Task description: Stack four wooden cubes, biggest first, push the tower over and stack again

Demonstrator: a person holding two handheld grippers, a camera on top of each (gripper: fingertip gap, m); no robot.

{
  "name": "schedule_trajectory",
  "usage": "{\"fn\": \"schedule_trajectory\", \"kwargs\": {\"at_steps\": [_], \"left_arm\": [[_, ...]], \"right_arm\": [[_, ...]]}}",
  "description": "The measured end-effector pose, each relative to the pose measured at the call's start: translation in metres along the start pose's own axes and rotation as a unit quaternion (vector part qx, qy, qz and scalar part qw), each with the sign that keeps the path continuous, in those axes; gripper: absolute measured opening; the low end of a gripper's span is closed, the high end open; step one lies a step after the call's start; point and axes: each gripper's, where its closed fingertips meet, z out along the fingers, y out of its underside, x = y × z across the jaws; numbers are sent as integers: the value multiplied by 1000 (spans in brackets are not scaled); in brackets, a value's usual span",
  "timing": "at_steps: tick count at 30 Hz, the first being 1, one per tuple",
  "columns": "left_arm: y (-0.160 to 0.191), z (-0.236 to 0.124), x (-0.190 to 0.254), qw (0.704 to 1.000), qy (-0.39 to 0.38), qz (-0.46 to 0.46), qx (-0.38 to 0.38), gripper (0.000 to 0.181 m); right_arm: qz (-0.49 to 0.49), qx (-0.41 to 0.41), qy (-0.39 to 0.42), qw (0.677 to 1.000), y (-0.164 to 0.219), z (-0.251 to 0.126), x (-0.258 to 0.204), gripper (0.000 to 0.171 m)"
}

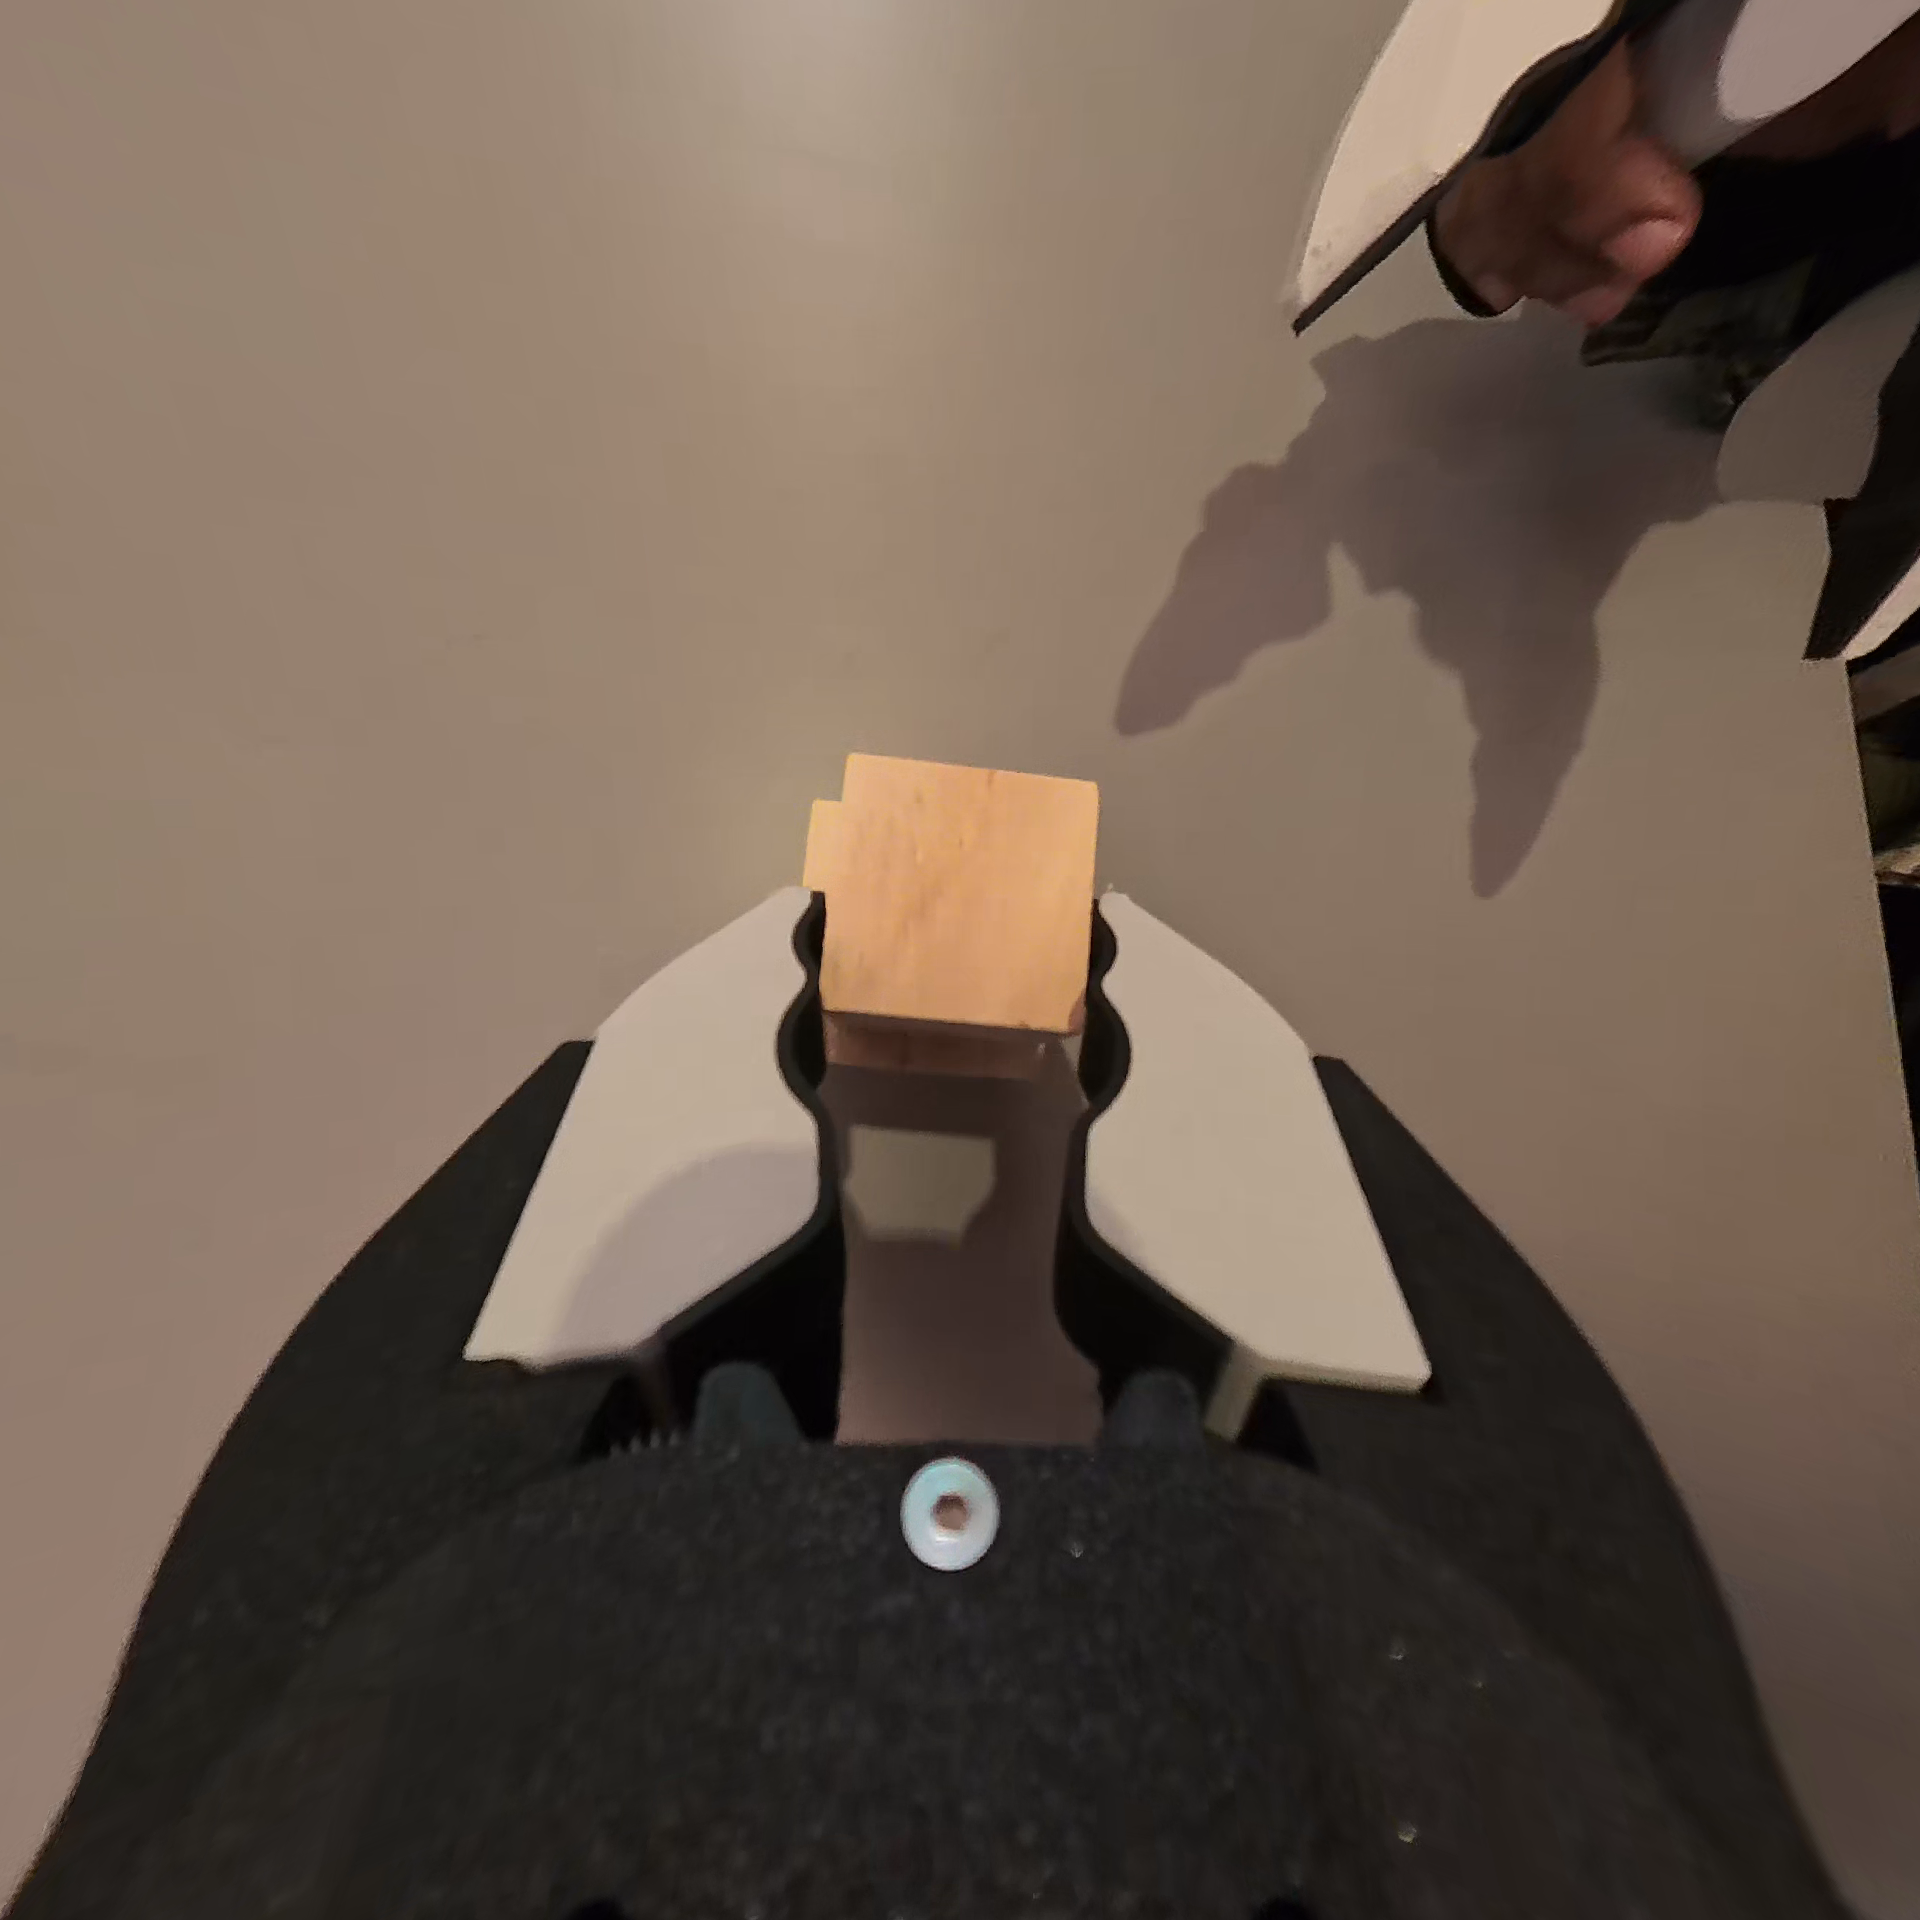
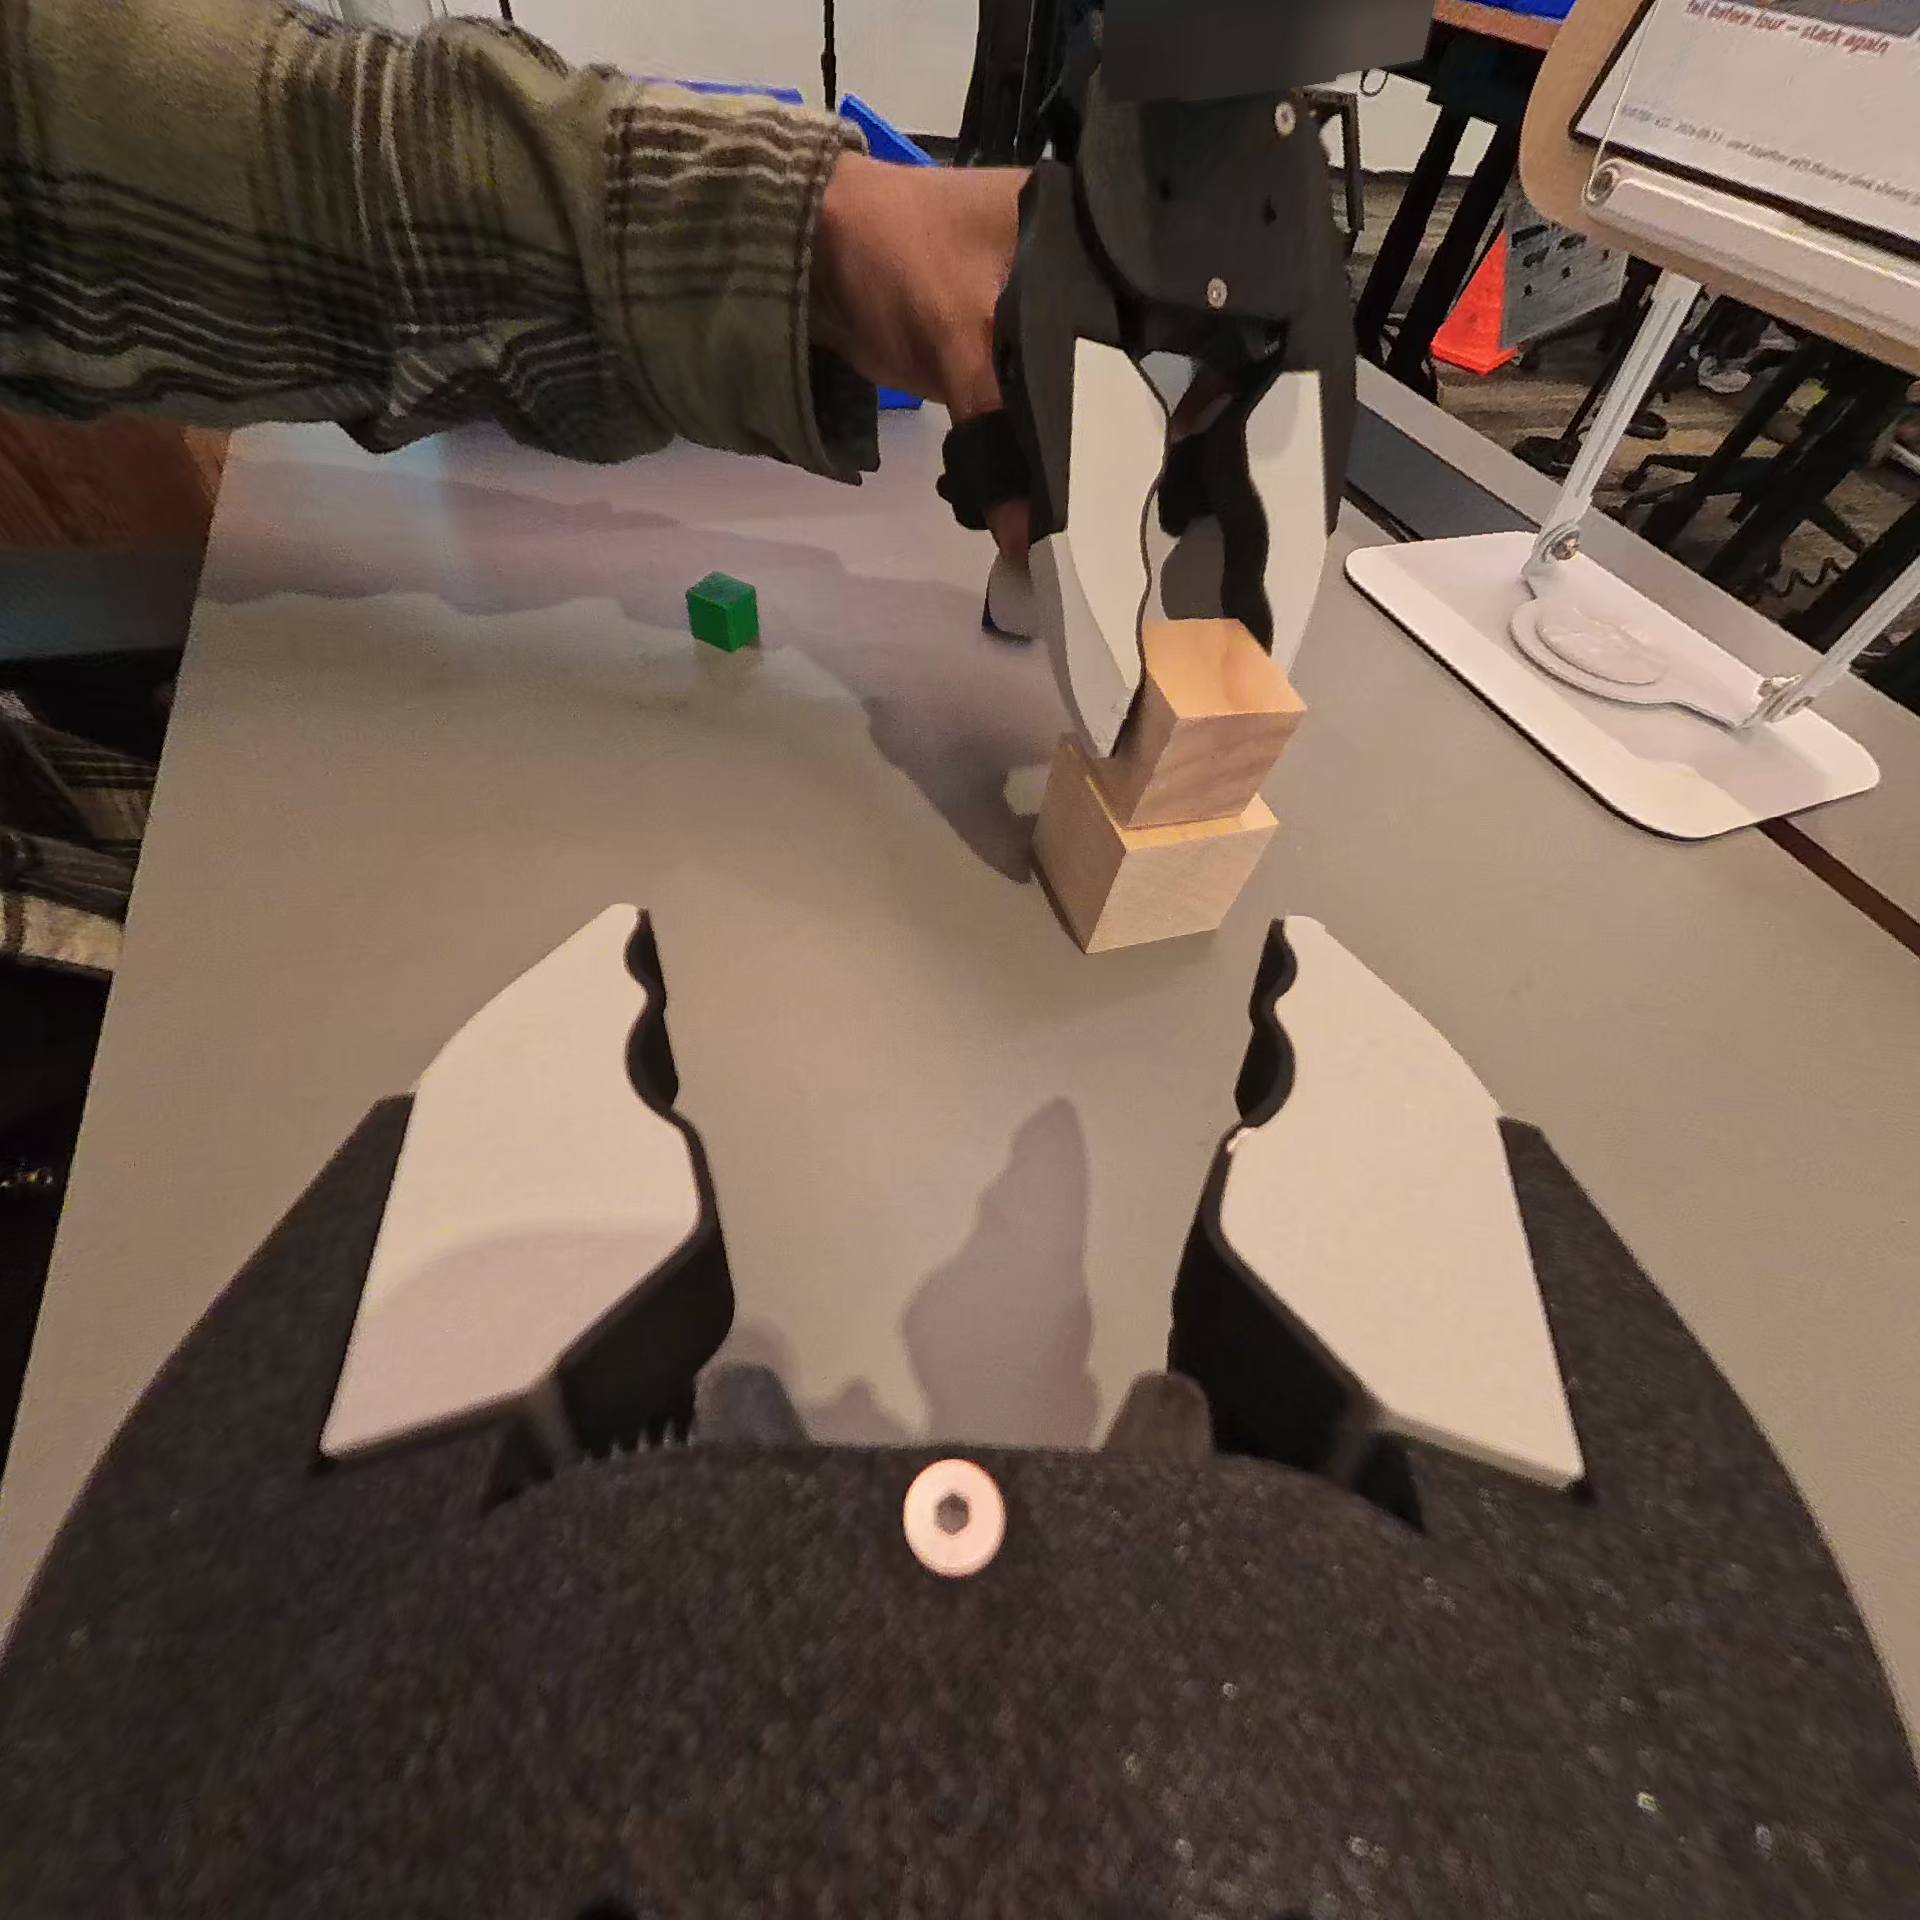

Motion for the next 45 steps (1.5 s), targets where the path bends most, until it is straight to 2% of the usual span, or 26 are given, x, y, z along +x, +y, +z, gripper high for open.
{"fn": "schedule_trajectory", "kwargs": {"at_steps": [13, 17, 20, 24, 31, 37, 40, 45], "left_arm": [[2, 2, 0, 1000, 8, -3, 13, 48], [5, 5, -2, 1000, -1, -9, 13, 60], [4, -5, -2, 999, -6, -19, 30, 64], [8, -37, -3, 997, -43, -35, 58, 70], [53, -100, -1, 987, -128, -61, 79, 68], [104, -118, -15, 974, -171, -123, 77, 68], [121, -121, -24, 957, -217, -172, 80, 68], [136, -119, -31, 907, -279, -289, 128, 62]], "right_arm": [[10, -4, -11, 1000, 5, 5, -1, 107], [11, -2, -11, 1000, 4, 5, -2, 109], [11, 1, -9, 1000, 3, 5, -1, 110], [8, 2, -10, 1000, 1, 5, -3, 110], [0, 4, -20, 1000, -2, 8, -9, 110], [-11, -4, -27, 1000, -5, 12, -18, 110], [-13, -4, -24, 1000, -8, 12, -18, 109], [-8, -7, -27, 1000, -6, 16, -18, 108]]}}
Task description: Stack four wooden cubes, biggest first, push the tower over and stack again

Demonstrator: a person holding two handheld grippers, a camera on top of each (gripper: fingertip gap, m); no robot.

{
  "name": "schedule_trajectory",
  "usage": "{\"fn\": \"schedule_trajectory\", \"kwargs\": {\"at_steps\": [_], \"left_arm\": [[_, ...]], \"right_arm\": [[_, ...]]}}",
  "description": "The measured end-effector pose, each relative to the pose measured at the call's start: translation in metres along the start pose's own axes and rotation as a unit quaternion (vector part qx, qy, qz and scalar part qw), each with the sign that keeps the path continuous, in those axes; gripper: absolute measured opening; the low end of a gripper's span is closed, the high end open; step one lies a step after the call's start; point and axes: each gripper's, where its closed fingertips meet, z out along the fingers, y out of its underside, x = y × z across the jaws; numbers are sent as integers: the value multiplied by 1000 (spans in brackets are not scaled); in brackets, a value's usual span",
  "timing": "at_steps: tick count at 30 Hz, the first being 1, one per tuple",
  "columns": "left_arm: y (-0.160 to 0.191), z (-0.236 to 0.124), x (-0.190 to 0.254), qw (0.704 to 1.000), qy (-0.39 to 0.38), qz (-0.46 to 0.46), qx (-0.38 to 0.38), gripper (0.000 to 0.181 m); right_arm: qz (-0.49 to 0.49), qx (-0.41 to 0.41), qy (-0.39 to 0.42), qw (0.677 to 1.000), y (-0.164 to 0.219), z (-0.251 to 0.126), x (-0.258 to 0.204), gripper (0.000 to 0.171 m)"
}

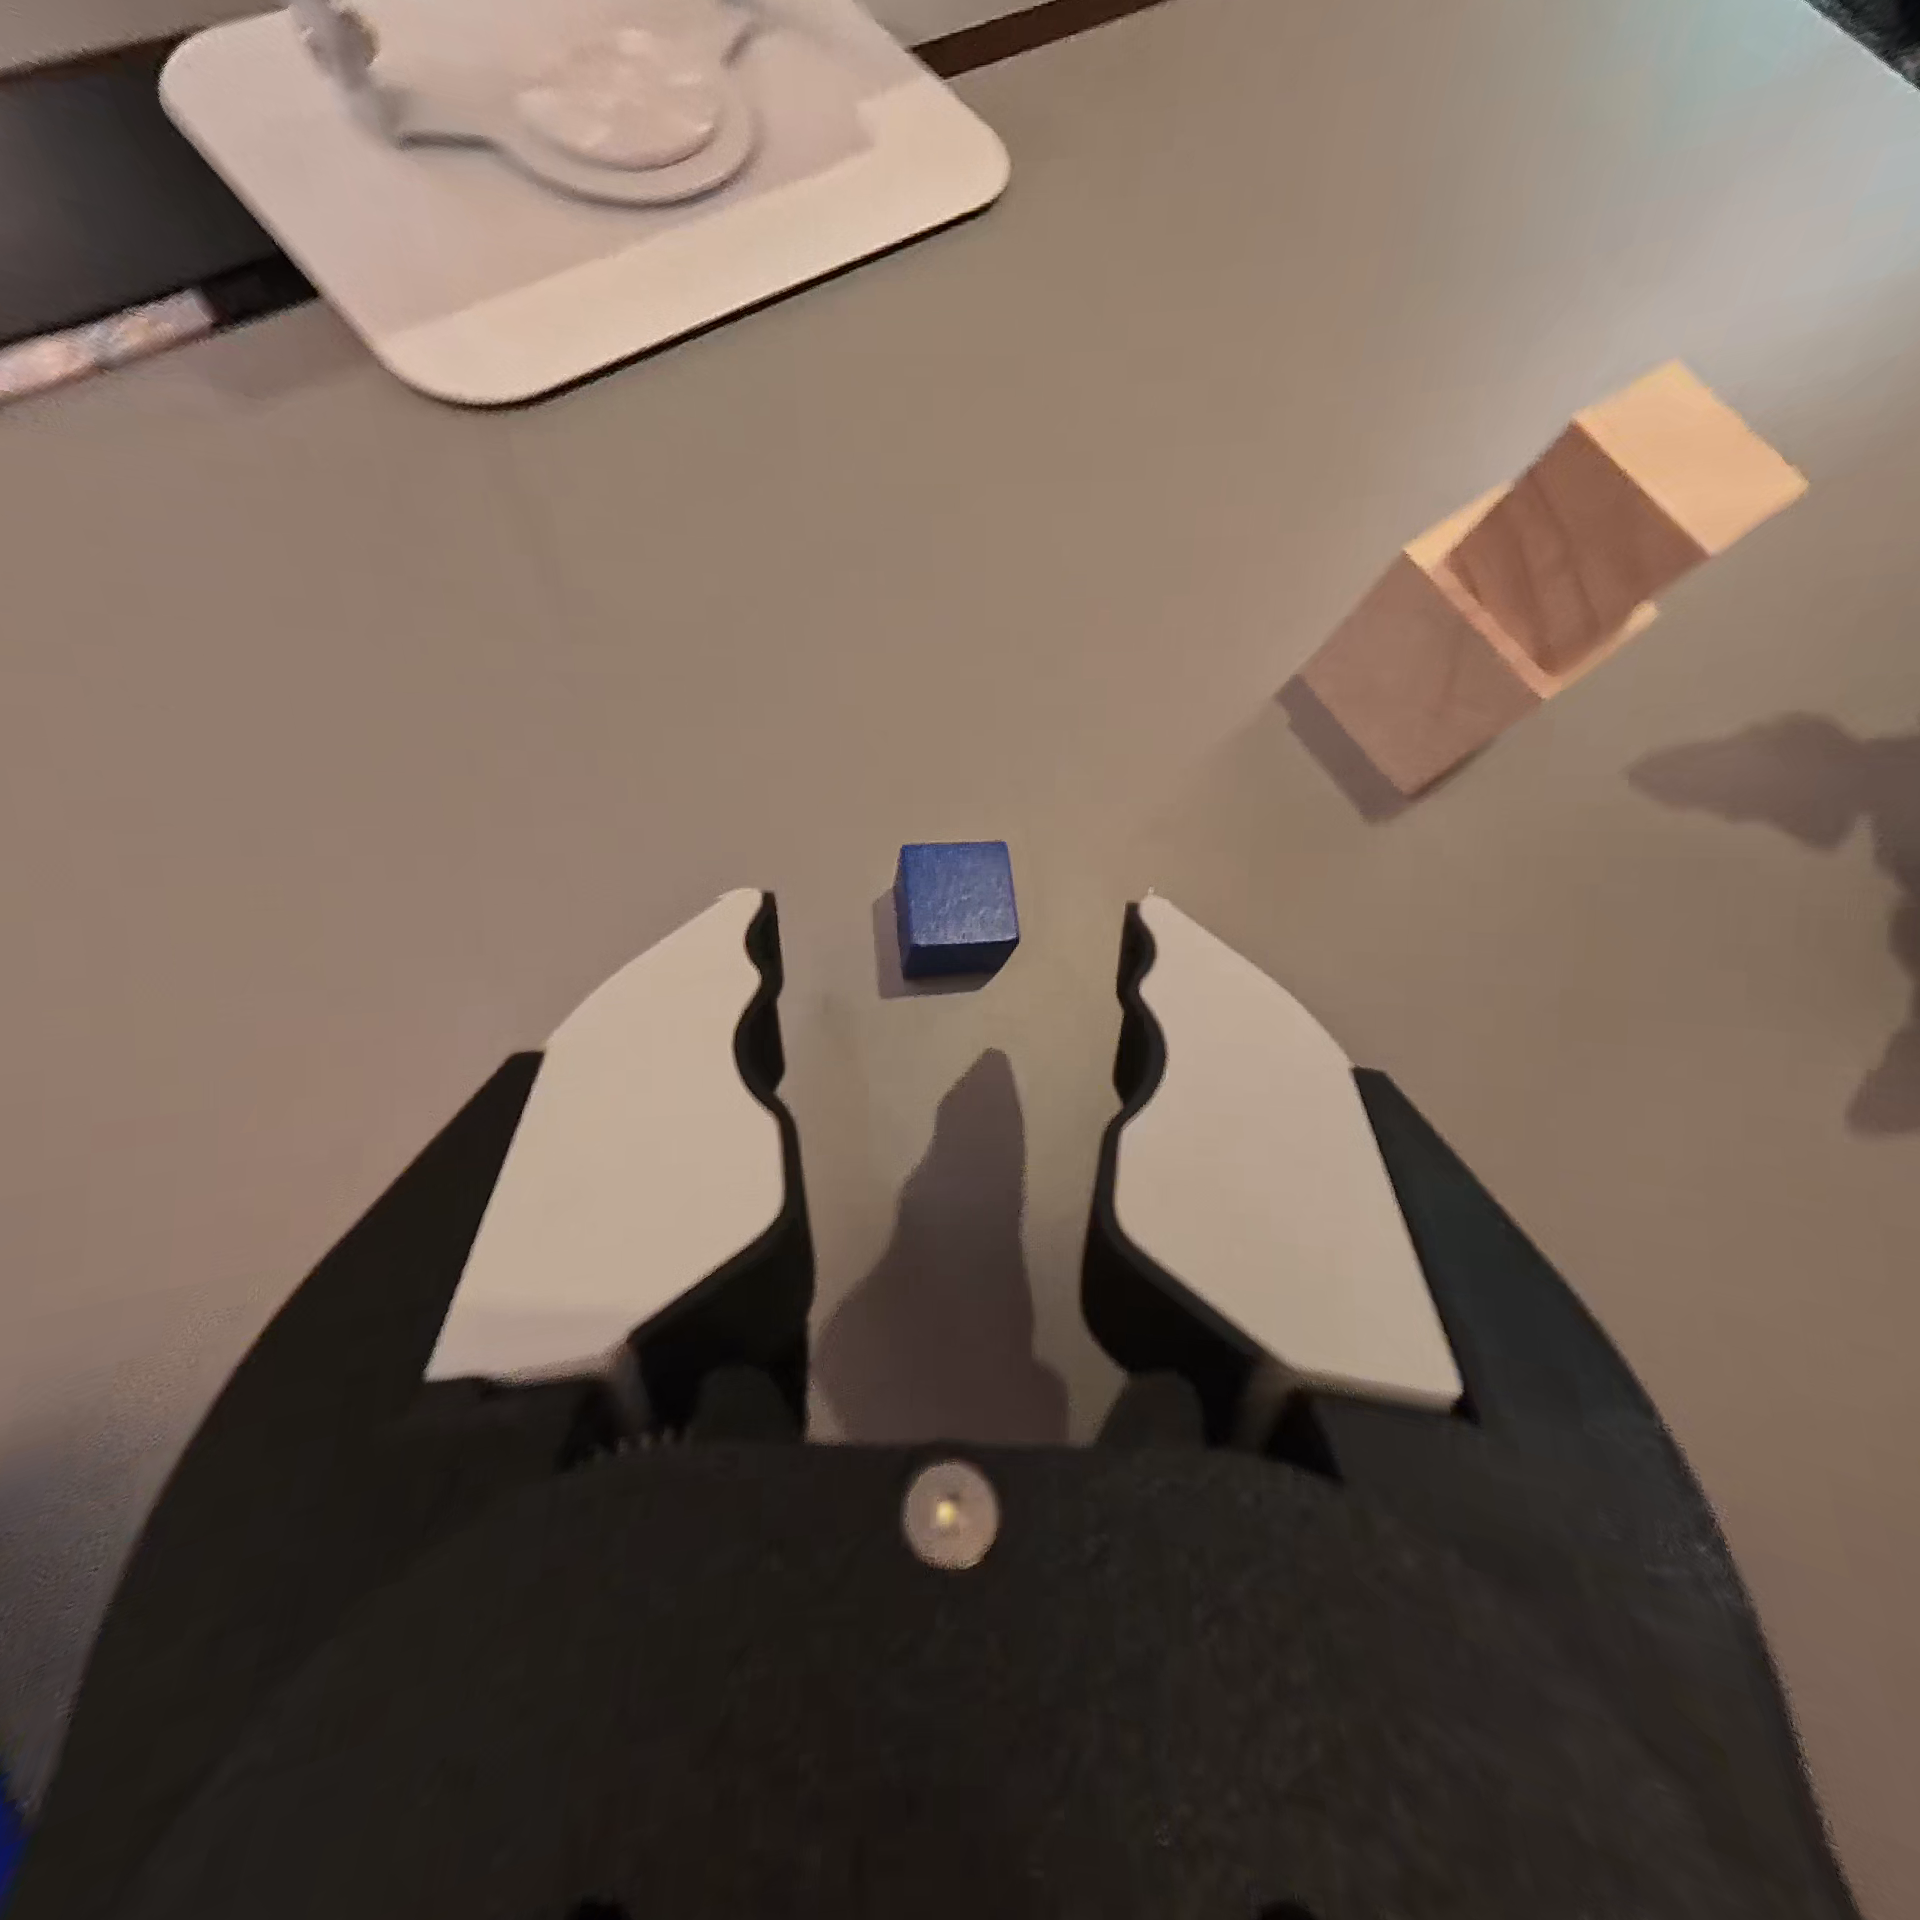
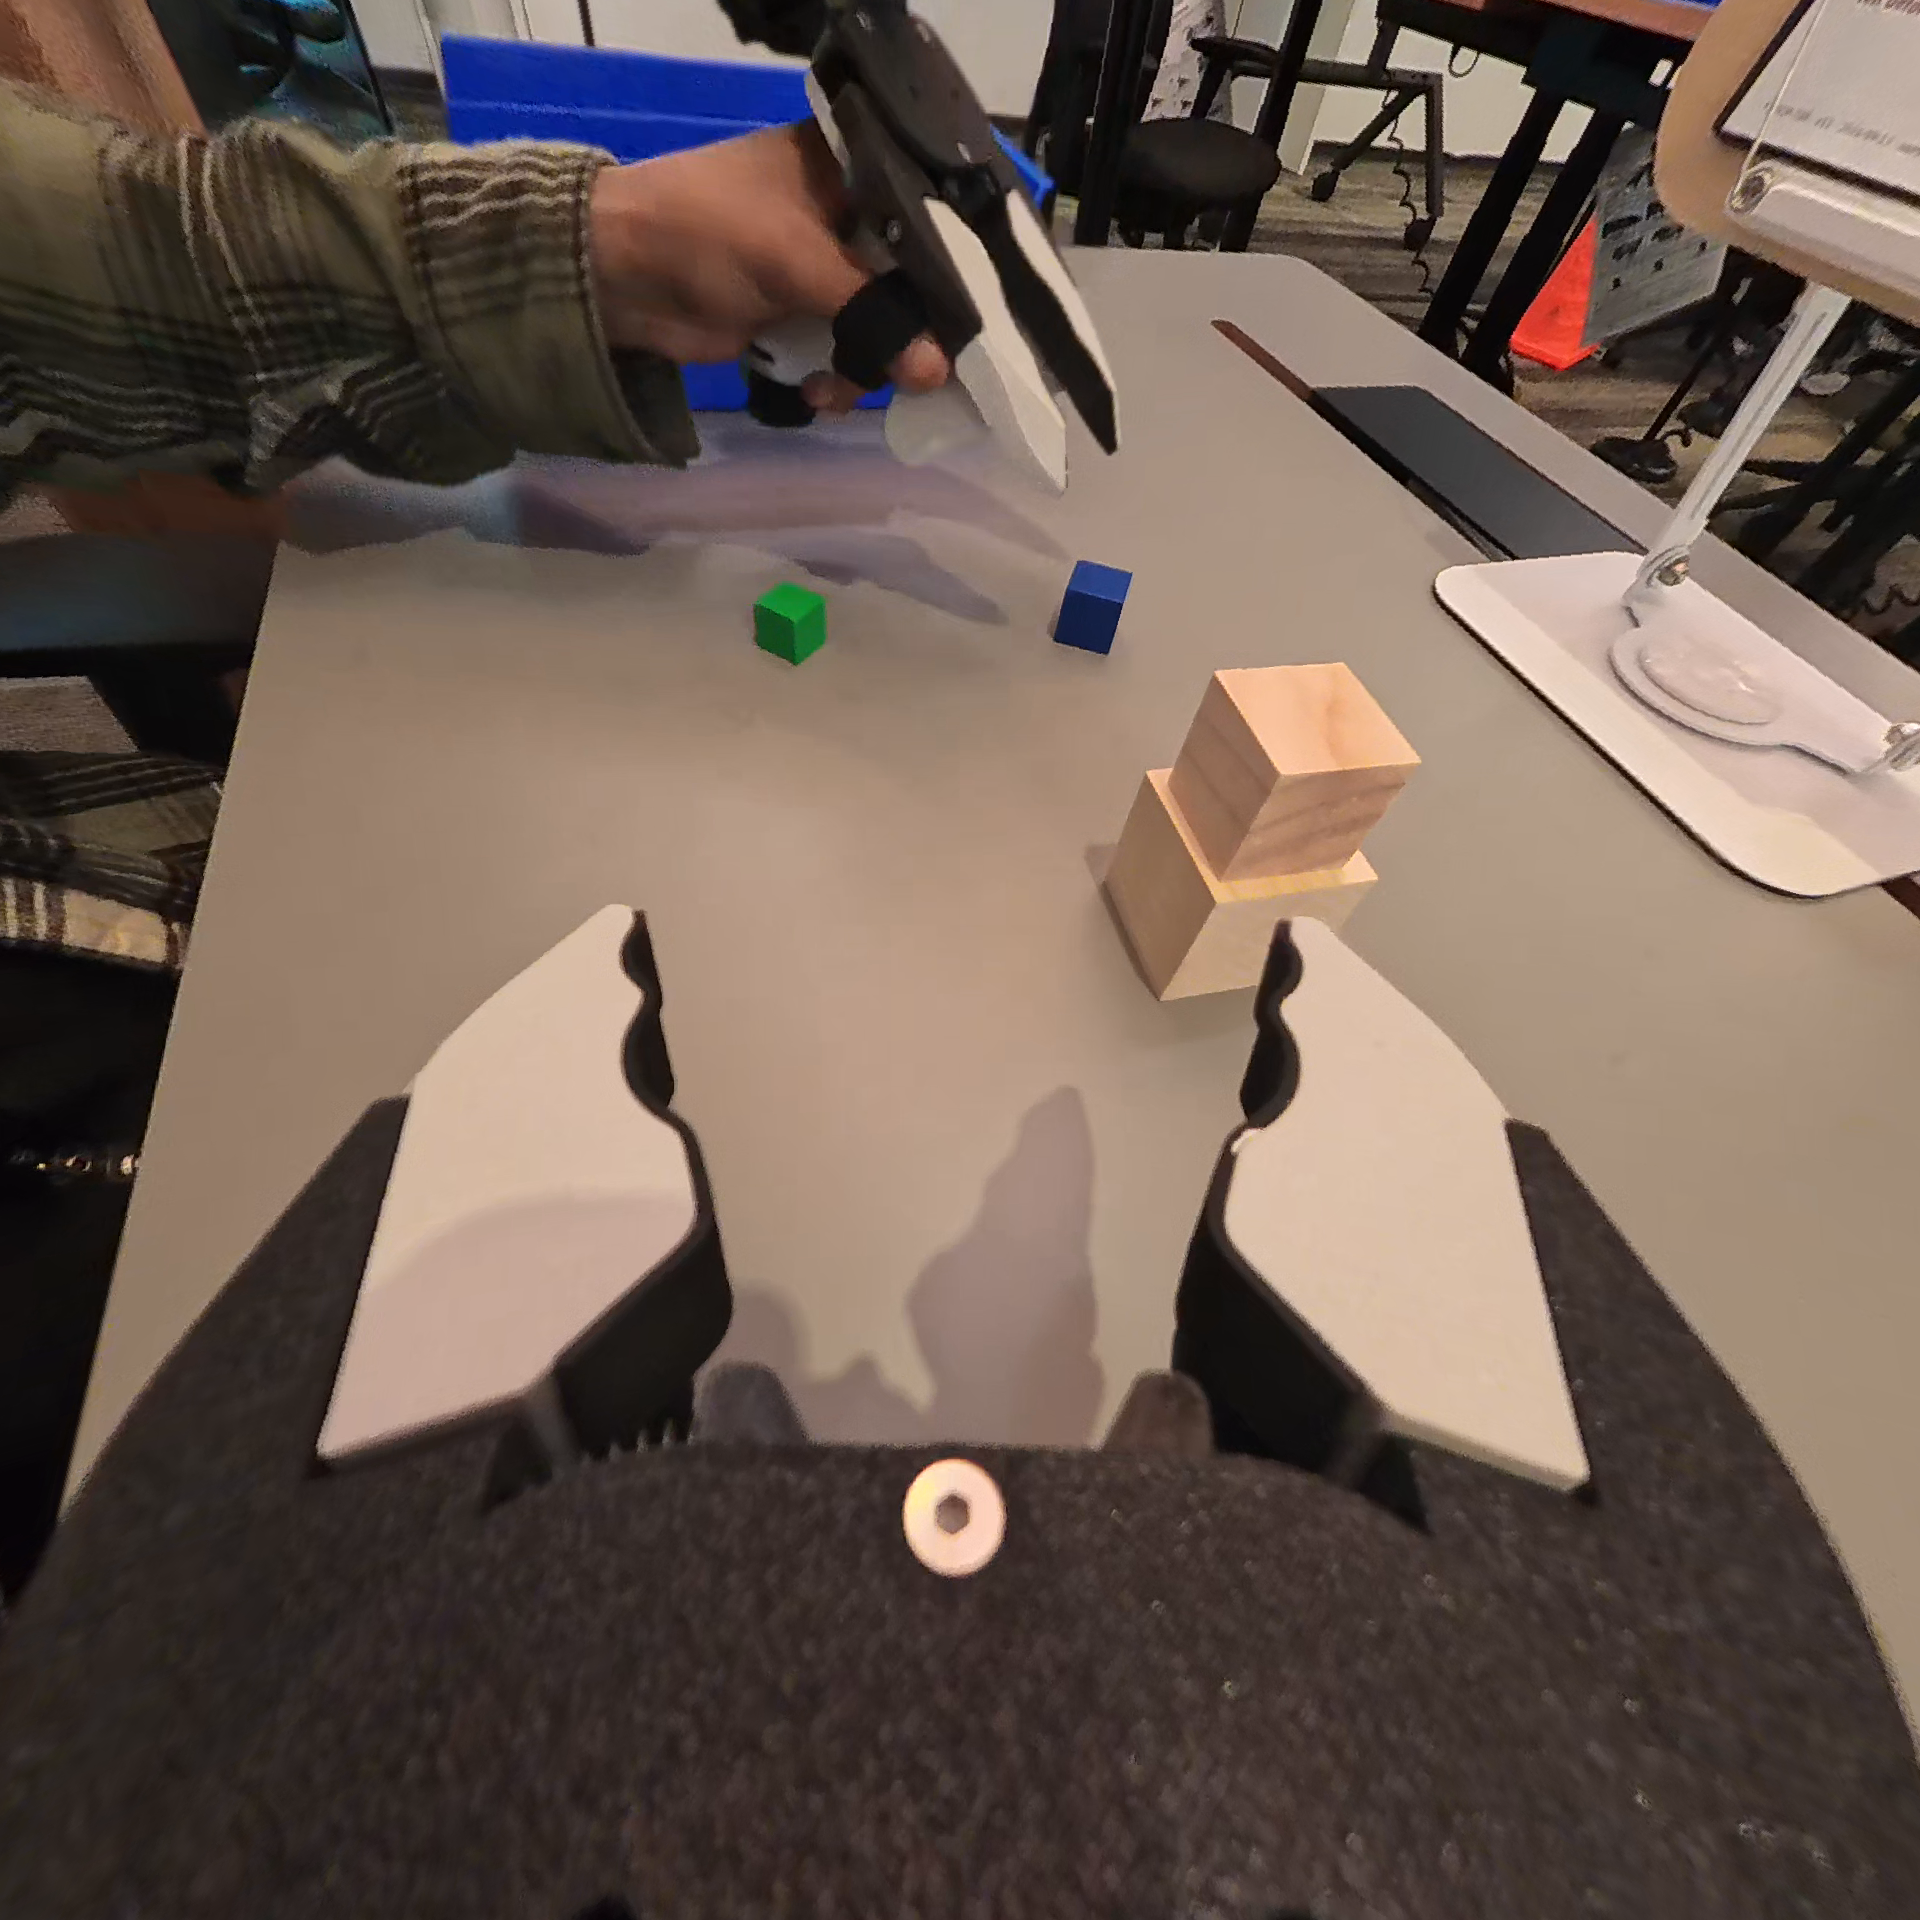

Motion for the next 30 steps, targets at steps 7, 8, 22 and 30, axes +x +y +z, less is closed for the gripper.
{"fn": "schedule_trajectory", "kwargs": {"at_steps": [7, 8, 22, 30], "left_arm": [[19, 27, -6, 998, -48, -44, -21, 61], [19, 29, -7, 997, -52, -44, -22, 61], [27, 49, -7, 998, -36, -11, -59, 28], [-16, 27, 28, 996, 43, 72, -33, 28]], "right_arm": [[2, -12, -5, 1000, 4, 4, -3, 108], [2, -11, -5, 1000, 4, 3, -3, 108], [5, -11, 3, 1000, 5, -1, 1, 106], [9, -2, 4, 1000, 3, -6, 4, 97]]}}
